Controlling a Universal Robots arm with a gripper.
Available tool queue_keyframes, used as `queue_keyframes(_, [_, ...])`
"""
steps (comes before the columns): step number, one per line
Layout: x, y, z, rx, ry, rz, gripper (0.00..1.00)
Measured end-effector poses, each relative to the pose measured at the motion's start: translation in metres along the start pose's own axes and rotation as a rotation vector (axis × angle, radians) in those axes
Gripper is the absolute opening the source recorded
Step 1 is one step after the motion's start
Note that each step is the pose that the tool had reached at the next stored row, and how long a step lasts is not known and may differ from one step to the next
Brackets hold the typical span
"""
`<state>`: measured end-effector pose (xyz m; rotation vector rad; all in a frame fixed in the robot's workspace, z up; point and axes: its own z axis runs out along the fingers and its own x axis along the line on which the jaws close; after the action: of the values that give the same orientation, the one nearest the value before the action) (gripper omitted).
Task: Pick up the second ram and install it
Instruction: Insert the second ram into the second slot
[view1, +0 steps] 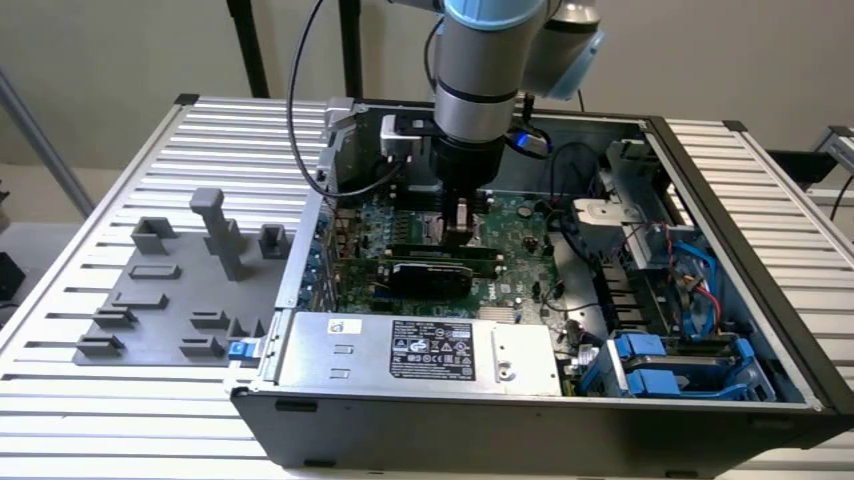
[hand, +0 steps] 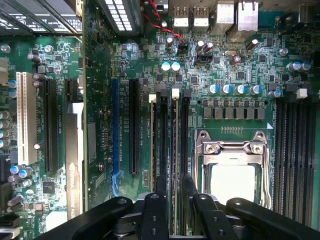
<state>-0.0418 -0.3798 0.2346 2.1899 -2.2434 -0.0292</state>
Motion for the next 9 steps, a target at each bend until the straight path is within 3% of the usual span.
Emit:
queue_keyframes(3, [0.0000,0.0006,-0.0069,0.0000,0.0000,0.000,0.26])
queue_keyframes(6, [-0.0001,0.0007,-0.0084,0.0001,-0.0003,0.000,0.13])
queue_keyframes(9, [-0.0001,0.0007,-0.0085,0.0000,-0.0001,0.000,0.11])
